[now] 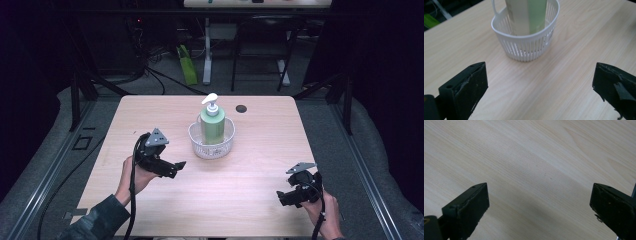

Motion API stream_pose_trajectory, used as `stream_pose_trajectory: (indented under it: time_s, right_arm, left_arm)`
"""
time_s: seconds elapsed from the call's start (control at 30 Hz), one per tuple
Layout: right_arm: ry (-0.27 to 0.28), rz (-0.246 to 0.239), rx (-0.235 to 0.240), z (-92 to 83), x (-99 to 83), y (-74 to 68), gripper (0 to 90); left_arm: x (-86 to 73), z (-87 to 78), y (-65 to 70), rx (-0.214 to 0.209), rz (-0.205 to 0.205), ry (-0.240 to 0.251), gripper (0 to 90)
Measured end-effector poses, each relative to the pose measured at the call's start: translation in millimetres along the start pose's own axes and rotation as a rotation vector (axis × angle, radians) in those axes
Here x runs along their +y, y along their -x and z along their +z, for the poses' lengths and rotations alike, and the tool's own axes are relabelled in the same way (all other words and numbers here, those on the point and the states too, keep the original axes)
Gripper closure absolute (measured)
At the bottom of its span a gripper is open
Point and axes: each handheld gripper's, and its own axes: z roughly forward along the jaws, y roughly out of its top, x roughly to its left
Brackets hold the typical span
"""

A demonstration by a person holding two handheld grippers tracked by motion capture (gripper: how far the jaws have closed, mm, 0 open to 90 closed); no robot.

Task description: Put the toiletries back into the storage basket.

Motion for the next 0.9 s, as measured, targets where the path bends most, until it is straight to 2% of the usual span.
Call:
stream_pose_trajectory:
  time_s: [0.13, 0.3, 0.4, 0.5, 0.67, 0.9]
  right_arm:
    - [0.002, -0.003, 0.003, -0.2, 0.2, -0.9, 1.8]
    - [0.002, -0.014, 0.003, 0.5, 2.0, -3.0, 1.8]
    - [-0.001, -0.017, 0.008, 1.5, 2.4, -3.8, 1.8]
    - [-0.005, -0.023, 0.007, 2.7, 2.7, -4.3, 1.8]
    - [-0.007, -0.034, 0.009, 4.5, 3.5, -4.7, 1.8]
    - [-0.016, -0.038, 0.013, 7.0, 2.3, -2.8, 1.8]
  left_arm:
    - [-17.9, 4.1, -1.2, 0.021, -0.019, 0.004, 0.0]
    - [-36.2, 10.7, -5.3, 0.001, -0.046, -0.025, 0.0]
    - [-44.3, 15.9, -9.2, 0.004, -0.049, -0.054, 0.0]
    - [-45.7, 19.4, -11.5, 0.013, -0.04, -0.055, 0.0]
    - [-45.9, 24.3, -11.7, -0.012, -0.035, -0.05, 0.0]
    - [-49.3, 34.7, -13.4, -0.026, -0.026, -0.085, 0.0]
